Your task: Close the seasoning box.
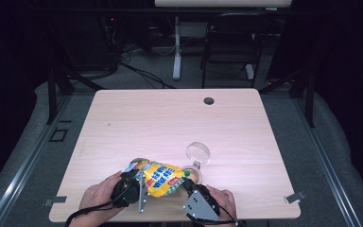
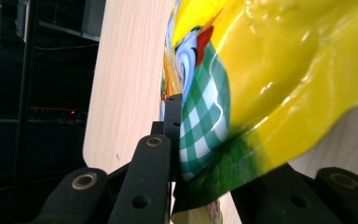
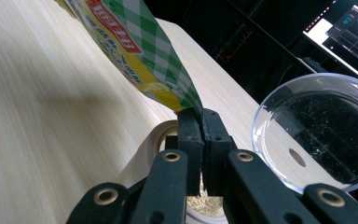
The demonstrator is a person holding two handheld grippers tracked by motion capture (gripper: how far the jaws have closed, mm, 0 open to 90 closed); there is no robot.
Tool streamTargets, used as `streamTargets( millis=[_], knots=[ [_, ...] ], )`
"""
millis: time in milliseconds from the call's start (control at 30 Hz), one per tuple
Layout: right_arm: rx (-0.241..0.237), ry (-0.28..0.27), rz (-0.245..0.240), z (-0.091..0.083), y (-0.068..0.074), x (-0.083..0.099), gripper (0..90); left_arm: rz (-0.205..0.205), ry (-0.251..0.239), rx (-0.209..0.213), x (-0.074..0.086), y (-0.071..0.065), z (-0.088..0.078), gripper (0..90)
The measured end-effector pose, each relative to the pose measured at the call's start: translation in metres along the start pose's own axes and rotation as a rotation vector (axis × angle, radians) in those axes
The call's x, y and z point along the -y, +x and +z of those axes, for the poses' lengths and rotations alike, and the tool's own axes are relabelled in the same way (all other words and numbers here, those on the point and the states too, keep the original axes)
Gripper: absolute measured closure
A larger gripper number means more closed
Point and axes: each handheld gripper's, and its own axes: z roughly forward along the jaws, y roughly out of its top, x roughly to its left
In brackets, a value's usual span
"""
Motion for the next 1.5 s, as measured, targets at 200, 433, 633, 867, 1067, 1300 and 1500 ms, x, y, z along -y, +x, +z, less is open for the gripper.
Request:
streamTargets(
  millis=[200,433,633,867,1067,1300,1500],
  knots=[
    [-0.001,-0.004,0.0,0.0,0.0,-0.001,88.2,-0.037,-0.015,0.025,0.004,-0.002,0.002,80.8],
    [0.007,-0.013,0.004,0.0,-0.001,-0.003,88.2,-0.056,-0.03,0.045,0.006,-0.007,0.006,78.6],
    [0.014,-0.017,0.01,0.0,-0.003,-0.005,88.2,-0.105,-0.052,0.083,0.009,-0.008,0.009,78.2],
    [0.018,-0.021,0.01,0.001,-0.004,-0.007,88.3,-0.14,-0.068,0.112,0.011,-0.009,0.012,78.2],
    [0.019,-0.024,0.015,0.001,-0.004,-0.007,88.3,-0.159,-0.076,0.138,0.012,-0.01,0.014,77.9],
    [0.017,-0.025,0.011,0.001,-0.004,-0.007,88.6,-0.188,-0.091,0.16,0.014,-0.012,0.017,77.2],
    [0.017,-0.028,0.012,0.0,-0.004,-0.007,88.4,-0.209,-0.094,0.174,0.016,-0.01,0.018,77.9]
  ],
)
